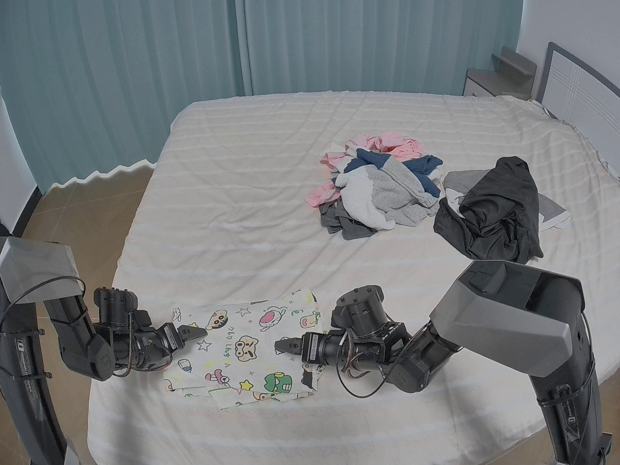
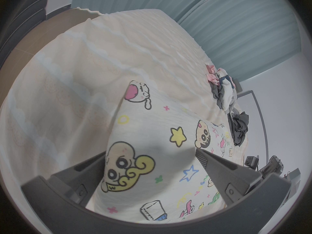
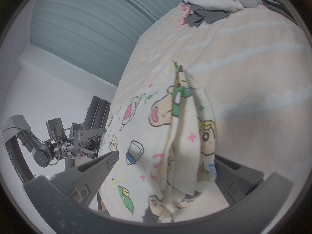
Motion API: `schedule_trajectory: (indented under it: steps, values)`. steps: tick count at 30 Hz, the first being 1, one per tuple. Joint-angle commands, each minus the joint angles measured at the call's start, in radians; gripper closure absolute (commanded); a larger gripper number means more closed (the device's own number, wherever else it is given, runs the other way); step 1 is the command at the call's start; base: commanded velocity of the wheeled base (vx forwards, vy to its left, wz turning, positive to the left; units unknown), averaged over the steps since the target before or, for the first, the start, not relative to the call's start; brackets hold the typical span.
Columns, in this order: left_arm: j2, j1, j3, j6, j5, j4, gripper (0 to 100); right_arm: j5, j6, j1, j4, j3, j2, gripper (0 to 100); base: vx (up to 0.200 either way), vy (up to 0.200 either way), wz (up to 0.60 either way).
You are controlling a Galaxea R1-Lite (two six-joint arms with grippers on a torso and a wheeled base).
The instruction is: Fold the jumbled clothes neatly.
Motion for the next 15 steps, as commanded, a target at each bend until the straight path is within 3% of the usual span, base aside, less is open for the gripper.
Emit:
schedule_trajectory:
  steps: [1, 7, 8, 9, 10, 15]
  values:
    - [-0.002, -0.012, 0.005, -0.001, 0.001, -0.001, 0, -0.005, 0.000, 0.009, 0.001, -0.022, 0.017, 0, 0.000, 0.000, 0.00]
    - [-0.005, -0.016, 0.008, -0.001, 0.002, -0.001, 0, -0.051, -0.001, 0.017, 0.013, -0.060, 0.043, 0, 0.000, 0.000, 0.00]
    - [-0.008, -0.018, 0.010, -0.002, 0.001, 0.000, 0, -0.051, -0.003, 0.017, 0.021, -0.062, 0.045, 100, 0.000, 0.000, 0.00]
    - [-0.008, -0.019, 0.011, -0.007, 0.001, 0.000, 0, -0.052, -0.003, 0.017, 0.022, -0.065, 0.046, 100, 0.000, 0.000, 0.00]
    - [-0.008, -0.024, 0.013, -0.007, 0.001, 0.000, 100, -0.055, -0.004, 0.019, 0.018, -0.068, 0.046, 100, 0.000, 0.000, 0.00]
    - [-0.030, -0.047, 0.028, -0.012, 0.001, 0.000, 100, -0.066, -0.003, 0.020, 0.011, -0.074, 0.035, 100, 0.000, 0.000, 0.00]
